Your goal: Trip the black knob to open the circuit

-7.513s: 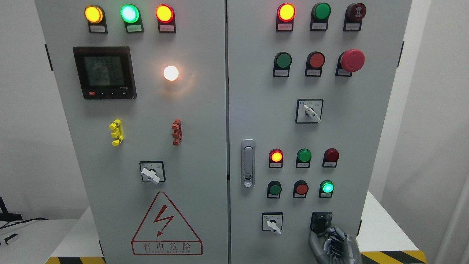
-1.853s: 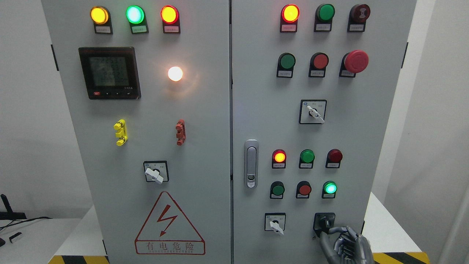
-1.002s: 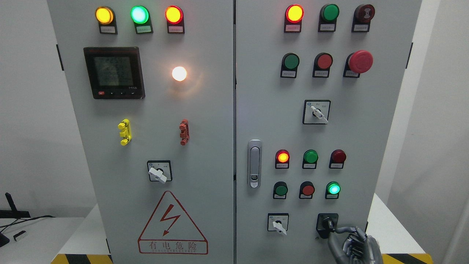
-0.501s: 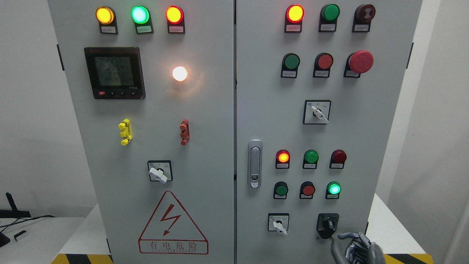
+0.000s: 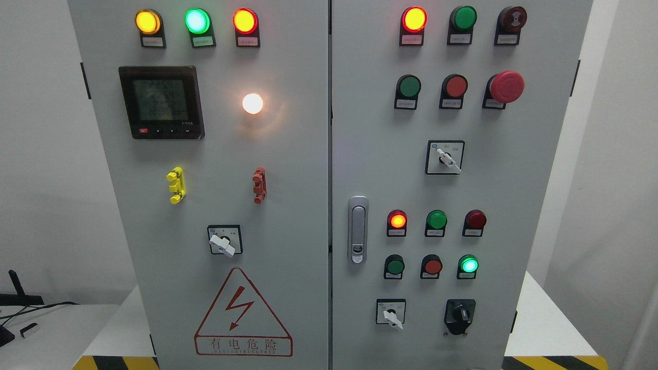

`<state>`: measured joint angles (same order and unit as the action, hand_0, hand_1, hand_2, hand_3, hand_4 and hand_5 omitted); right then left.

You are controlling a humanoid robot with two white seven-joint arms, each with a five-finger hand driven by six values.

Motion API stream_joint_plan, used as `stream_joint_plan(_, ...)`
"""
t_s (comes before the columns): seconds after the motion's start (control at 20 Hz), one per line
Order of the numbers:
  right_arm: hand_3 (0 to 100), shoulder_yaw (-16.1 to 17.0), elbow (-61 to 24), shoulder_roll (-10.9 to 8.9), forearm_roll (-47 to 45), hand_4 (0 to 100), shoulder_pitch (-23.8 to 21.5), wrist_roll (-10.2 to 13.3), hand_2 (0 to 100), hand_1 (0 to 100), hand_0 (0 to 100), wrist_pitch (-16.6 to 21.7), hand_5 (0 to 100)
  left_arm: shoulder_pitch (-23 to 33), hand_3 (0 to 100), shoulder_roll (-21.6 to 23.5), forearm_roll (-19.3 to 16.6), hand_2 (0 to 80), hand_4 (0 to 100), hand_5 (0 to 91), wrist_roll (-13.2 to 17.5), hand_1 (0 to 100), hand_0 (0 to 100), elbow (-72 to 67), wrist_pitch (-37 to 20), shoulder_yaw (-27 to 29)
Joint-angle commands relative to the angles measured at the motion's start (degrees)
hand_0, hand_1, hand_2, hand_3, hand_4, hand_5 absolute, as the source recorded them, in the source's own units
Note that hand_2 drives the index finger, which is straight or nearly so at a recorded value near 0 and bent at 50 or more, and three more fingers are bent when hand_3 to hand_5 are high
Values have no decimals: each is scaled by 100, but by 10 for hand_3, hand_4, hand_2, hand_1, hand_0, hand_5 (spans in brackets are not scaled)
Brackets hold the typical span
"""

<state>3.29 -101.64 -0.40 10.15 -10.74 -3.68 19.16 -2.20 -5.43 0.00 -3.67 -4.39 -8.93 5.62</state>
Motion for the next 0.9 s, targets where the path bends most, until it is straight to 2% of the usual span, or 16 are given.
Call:
stream_joint_plan(0.0,5,208,-769,-302,-338,0,-938,-318,0,0,122,88,63,0,0,-2,26,0,0,0,-2,389,120,0,-3,0)
stream_joint_plan(0.05,0,216,-822,-329,-426,0,-1026,-318,0,0,61,88,29,0,0,7,26,0,0,0,-2,389,120,0,-3,0)
stream_joint_plan(0.15,0,277,-944,-399,-723,0,-1184,-318,0,0,0,62,0,0,0,-2,26,0,0,0,-2,389,120,0,-3,0)
stream_joint_plan(0.35,0,409,-980,-470,-1015,0,-1326,-327,0,0,0,53,0,0,0,7,26,0,0,0,-2,389,120,0,-3,0)
stream_joint_plan(0.55,0,401,-980,-513,-1401,0,-1326,-335,0,0,0,-17,6,0,0,-2,26,0,0,0,-2,389,120,0,-3,0)
stream_joint_plan(0.85,0,418,-963,-522,-1481,0,-1273,-344,0,0,0,-236,9,0,0,7,26,0,0,0,-2,389,120,8,-3,0)
